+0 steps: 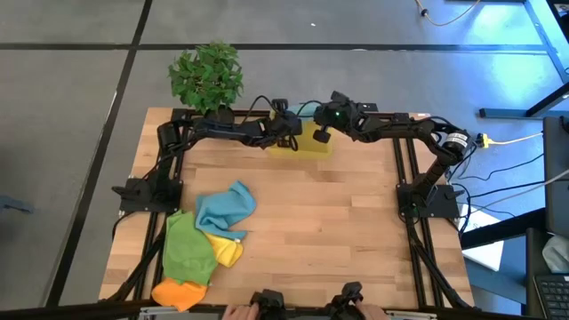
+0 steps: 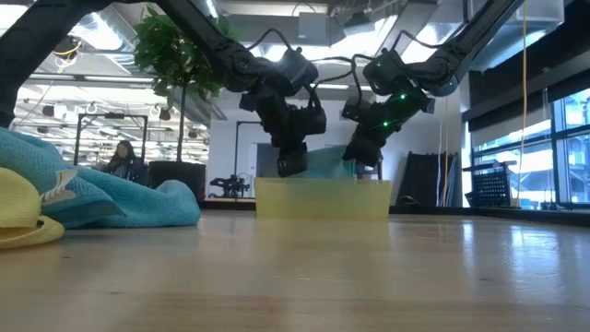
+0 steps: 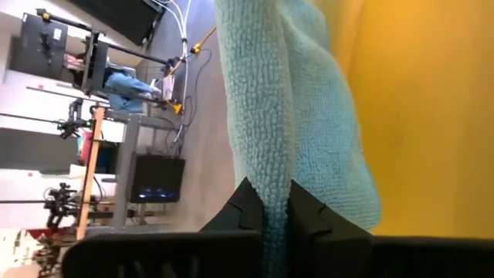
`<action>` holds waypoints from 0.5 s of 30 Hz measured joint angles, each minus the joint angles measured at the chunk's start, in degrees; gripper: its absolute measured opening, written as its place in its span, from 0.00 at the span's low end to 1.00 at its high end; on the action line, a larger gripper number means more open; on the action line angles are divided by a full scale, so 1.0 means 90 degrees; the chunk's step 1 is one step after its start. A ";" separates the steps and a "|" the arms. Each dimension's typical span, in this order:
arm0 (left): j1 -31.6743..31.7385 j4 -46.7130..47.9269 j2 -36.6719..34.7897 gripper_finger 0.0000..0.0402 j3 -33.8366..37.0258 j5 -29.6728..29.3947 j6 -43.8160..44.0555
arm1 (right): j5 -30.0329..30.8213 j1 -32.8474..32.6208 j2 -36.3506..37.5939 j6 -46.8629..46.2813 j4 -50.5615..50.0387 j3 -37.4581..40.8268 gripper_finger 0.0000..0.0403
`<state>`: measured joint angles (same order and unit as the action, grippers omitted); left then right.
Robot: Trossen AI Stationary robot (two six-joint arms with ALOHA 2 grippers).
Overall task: Fold microfiber towels
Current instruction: Put the folded left blue microfiber towel into the yellow bin
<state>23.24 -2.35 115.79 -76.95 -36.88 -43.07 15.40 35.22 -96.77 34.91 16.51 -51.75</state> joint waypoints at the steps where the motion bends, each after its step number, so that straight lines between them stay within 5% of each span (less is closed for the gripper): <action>1: 0.0030 -0.0008 0.0000 0.01 0.0000 0.0007 -0.0057 | 0.0002 -0.0012 0.0000 0.0016 0.0000 0.0000 0.03; 15: 0.0037 -0.0172 0.0549 0.00 -0.0010 0.0521 -0.0955 | 0.0041 -0.0121 -0.0034 0.0181 -0.0095 0.0538 0.03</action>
<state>23.57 -3.90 120.73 -77.03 -32.19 -51.67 15.77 34.13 -97.08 36.53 15.66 -46.90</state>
